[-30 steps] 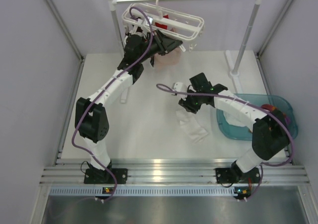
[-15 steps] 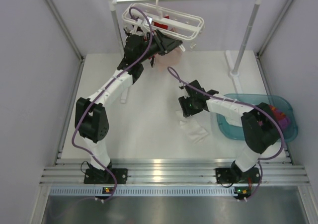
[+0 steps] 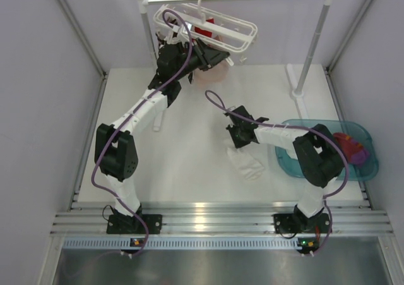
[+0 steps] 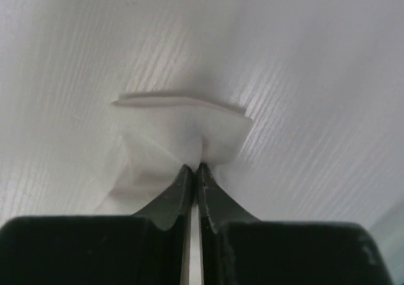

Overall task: Clip the socks to the hanger
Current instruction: Pick up the sock at the center of the board, then clamp the sock onto the hanger.

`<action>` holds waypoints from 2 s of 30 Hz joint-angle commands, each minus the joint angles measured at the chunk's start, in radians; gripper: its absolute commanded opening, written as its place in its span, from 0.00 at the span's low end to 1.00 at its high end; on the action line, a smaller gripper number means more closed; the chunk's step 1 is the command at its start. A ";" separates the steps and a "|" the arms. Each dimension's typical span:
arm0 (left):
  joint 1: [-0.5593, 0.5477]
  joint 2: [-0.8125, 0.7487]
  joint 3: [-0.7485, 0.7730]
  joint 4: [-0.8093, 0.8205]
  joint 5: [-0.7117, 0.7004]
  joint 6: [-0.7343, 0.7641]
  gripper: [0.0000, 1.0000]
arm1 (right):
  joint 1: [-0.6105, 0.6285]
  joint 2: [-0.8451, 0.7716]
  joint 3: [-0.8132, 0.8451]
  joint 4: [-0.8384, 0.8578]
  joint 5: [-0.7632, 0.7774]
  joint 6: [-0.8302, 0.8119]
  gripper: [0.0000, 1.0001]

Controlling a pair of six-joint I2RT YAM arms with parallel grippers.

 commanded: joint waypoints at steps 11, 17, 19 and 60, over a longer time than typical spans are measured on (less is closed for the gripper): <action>0.006 -0.019 -0.016 0.048 0.013 -0.005 0.00 | -0.137 -0.409 -0.086 0.277 -0.170 -0.220 0.00; 0.006 -0.014 -0.012 0.053 0.016 -0.007 0.00 | -0.191 -0.466 0.033 0.322 -0.381 -0.225 0.00; 0.006 -0.011 -0.012 0.054 0.018 -0.005 0.00 | -0.194 -0.452 0.072 0.317 -0.396 -0.207 0.00; 0.006 0.001 0.000 0.013 0.067 0.032 0.00 | -0.227 -0.321 0.325 0.389 -0.410 -0.213 0.00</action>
